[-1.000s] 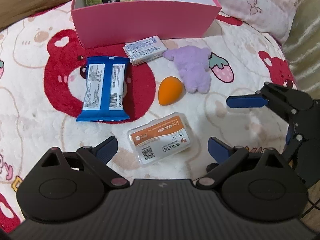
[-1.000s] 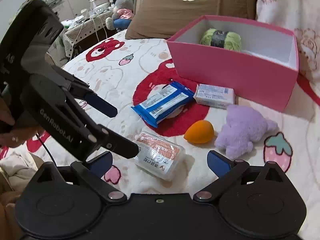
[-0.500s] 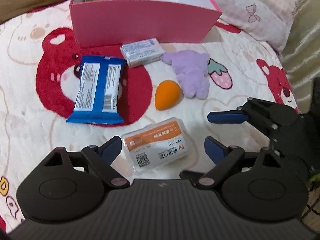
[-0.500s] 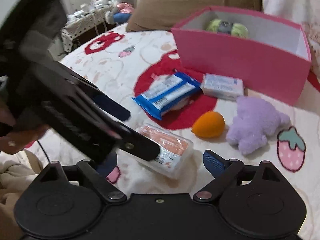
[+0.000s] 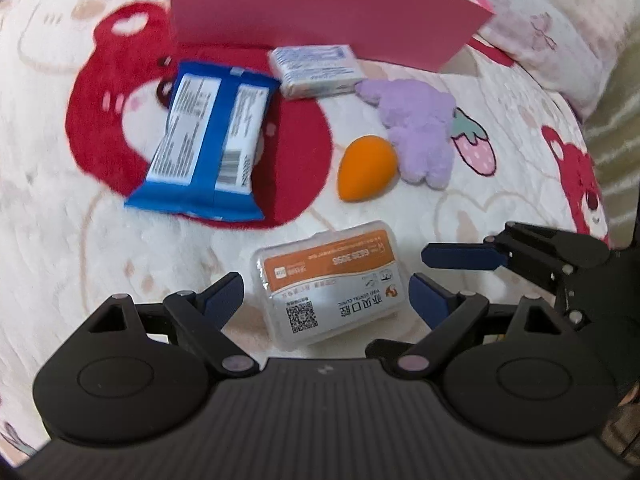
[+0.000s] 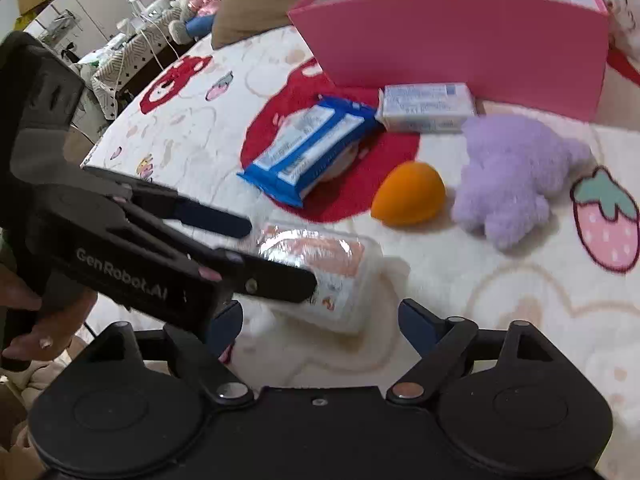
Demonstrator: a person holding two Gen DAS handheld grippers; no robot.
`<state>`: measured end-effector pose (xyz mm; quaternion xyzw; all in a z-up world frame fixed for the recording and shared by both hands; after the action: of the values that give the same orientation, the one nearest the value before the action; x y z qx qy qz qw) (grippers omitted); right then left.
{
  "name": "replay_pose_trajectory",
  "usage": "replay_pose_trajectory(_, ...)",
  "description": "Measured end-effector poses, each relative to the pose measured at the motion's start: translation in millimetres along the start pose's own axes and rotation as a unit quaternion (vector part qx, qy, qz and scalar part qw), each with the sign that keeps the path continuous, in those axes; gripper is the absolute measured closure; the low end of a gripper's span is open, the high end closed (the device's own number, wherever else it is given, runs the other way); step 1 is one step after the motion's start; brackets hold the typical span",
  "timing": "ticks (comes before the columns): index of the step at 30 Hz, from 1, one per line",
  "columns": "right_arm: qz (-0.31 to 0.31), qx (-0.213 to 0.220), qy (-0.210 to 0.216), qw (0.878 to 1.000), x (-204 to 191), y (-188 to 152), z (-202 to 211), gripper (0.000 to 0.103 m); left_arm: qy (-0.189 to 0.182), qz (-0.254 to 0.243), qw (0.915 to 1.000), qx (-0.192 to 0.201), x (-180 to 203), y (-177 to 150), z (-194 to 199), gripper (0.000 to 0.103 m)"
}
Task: Organize objects
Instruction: 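Lower the left tool onto the clear plastic case and close on it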
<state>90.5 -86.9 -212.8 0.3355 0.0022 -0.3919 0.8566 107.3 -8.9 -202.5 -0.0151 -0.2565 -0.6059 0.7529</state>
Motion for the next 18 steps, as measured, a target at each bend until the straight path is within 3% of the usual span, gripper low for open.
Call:
replay_pose_trajectory(5,0.014,-0.013,-0.021,1.000,2.9,-1.9,-10.8,0.029,-0.038,0.036,0.9986,0.003,-5.5,1.7,-1.3,0.020)
replay_pose_trajectory(7,0.023,-0.020,-0.021,0.999,4.2,-2.2,-14.3,0.035,-0.029,0.030,0.9991,0.006,-6.4,1.5,-1.6,0.028)
replay_pose_trajectory(9,0.016,-0.014,-0.009,1.000,5.6,-1.6,-14.6,0.038,-0.014,0.030,0.9994,0.012,-8.3,0.8,-2.9,0.043)
replay_pose_trajectory(10,0.015,-0.012,-0.006,1.000,5.6,-1.9,-14.3,0.040,-0.010,0.035,0.9992,0.019,-9.8,1.0,-3.4,0.045)
replay_pose_trajectory(16,0.014,-0.007,-0.018,1.000,5.2,-4.1,-10.9,0.044,-0.002,0.061,0.9975,0.036,-1.0,-0.5,-10.7,0.044)
replay_pose_trajectory(18,0.006,-0.006,-0.024,1.000,9.1,-4.4,-9.3,0.043,-0.016,0.076,0.9965,0.032,1.9,1.2,-13.1,0.046)
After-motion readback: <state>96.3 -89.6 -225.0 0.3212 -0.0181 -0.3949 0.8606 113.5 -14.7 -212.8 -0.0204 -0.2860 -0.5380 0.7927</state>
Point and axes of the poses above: each gripper's, at about its wrist camera, not at the fingertips, and z roughly against the way its jaws point, x to its right, y to its top, the point moved 8 cm from there along -z, roughly the way its jaws point, and after that the axes turned 10 degrees about z, right-handed, at the moved point
